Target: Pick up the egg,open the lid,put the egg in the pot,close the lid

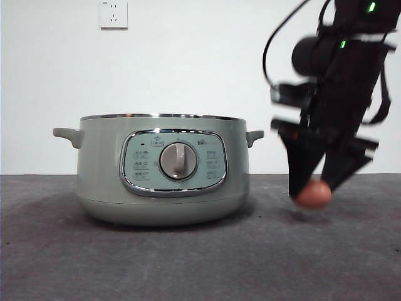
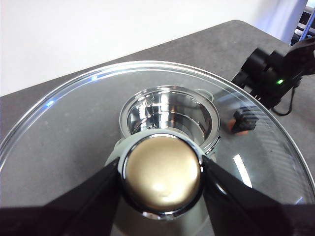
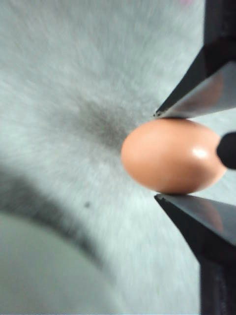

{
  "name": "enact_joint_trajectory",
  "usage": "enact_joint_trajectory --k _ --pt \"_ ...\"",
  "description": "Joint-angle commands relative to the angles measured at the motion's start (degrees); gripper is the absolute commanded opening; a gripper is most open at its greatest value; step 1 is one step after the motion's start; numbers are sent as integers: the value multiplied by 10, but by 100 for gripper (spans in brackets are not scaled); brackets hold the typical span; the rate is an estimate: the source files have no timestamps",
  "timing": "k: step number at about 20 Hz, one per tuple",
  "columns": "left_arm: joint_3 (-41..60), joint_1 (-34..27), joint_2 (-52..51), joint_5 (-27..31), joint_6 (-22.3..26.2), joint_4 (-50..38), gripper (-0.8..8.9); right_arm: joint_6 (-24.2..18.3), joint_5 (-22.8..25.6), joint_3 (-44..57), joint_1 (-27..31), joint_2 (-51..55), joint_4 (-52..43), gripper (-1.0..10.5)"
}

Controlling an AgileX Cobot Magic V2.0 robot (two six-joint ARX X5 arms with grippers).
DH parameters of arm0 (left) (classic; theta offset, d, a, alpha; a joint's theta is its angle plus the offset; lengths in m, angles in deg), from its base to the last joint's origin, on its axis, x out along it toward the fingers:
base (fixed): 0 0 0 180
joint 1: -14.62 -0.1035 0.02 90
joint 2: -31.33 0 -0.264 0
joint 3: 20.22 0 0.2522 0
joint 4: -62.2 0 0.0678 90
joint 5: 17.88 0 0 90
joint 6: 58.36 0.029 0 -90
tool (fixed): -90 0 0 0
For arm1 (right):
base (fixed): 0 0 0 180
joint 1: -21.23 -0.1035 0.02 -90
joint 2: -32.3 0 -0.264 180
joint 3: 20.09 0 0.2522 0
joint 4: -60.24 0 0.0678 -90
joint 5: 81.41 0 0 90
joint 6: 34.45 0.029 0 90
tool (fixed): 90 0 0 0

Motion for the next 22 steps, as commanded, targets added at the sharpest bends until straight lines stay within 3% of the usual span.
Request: enact_joint_trajectory --k 1,6,10,17,22 --pt "-2 -2 -6 -3 3 -10 -8 20 0 1 -1 65 3 -16" --pt "-2 -2 -5 -3 3 -10 -8 33 0 -35 -31 175 -5 -16" --pt "-2 -2 -3 -5 3 -10 -8 33 1 -139 -93 161 -16 -16" --pt "-2 -2 -3 -5 3 -10 -8 32 12 -323 -152 -17 -12 -16" --pt "-2 -2 -3 -5 3 -10 -8 7 18 -409 -172 -153 22 -16"
